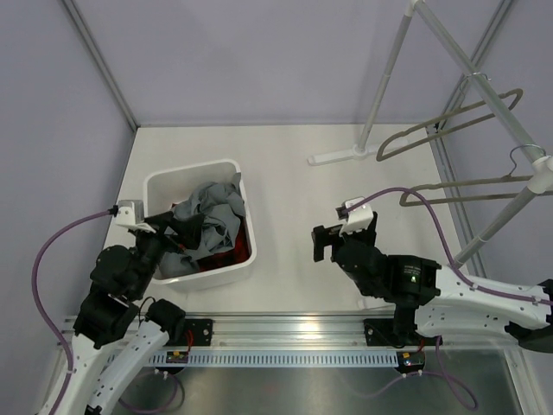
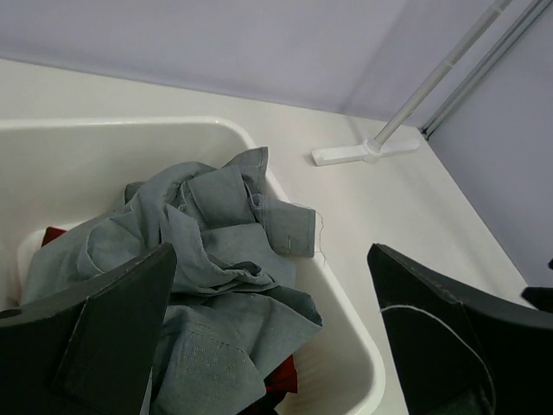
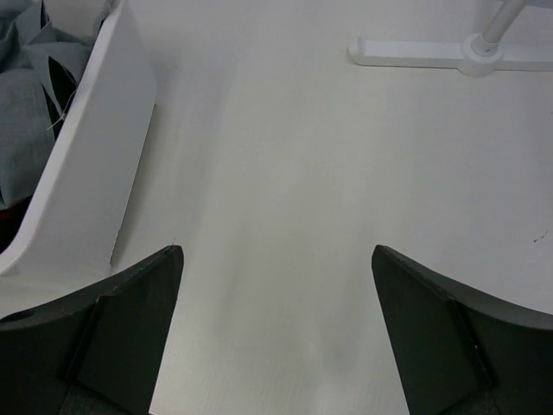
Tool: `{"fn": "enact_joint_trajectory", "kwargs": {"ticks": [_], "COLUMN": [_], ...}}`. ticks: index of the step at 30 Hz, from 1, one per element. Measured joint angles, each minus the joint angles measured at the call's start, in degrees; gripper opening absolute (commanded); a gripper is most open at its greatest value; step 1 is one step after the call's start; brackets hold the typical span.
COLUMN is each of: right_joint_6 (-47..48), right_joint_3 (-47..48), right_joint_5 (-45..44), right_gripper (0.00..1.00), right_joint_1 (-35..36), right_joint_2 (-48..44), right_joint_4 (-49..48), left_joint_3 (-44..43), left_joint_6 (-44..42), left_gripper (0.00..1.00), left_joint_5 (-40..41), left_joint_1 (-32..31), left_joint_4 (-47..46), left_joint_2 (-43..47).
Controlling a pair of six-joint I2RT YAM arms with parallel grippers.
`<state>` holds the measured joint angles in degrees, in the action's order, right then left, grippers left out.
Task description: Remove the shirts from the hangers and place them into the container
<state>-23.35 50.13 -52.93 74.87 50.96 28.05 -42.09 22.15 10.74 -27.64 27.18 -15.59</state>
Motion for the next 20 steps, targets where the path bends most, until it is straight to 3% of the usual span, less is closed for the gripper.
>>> {"fn": "enact_joint_trajectory", "kwargs": {"ticks": [12, 20], "right_joint_6": [-0.2, -0.1], "right_joint_3": [-10.3, -15.7], "right_joint_5": [-10.5, -12.2], "right_gripper": [0.99, 0.99], "right_joint_1": [0.0, 0.0], "right_joint_2": [-12.7, -19.6], "right_joint_4": [-6.2, -9.2], "left_joint_3": [4.2, 4.2], "left_joint_6": [0.9, 1.0], "left_gripper": [0.99, 0.99], "left_joint_5": [0.8, 1.2], "left_joint_1": [0.0, 0.0], "left_joint_4": [-1.5, -2.1], "left_joint_2": [-1.7, -2.7]}}
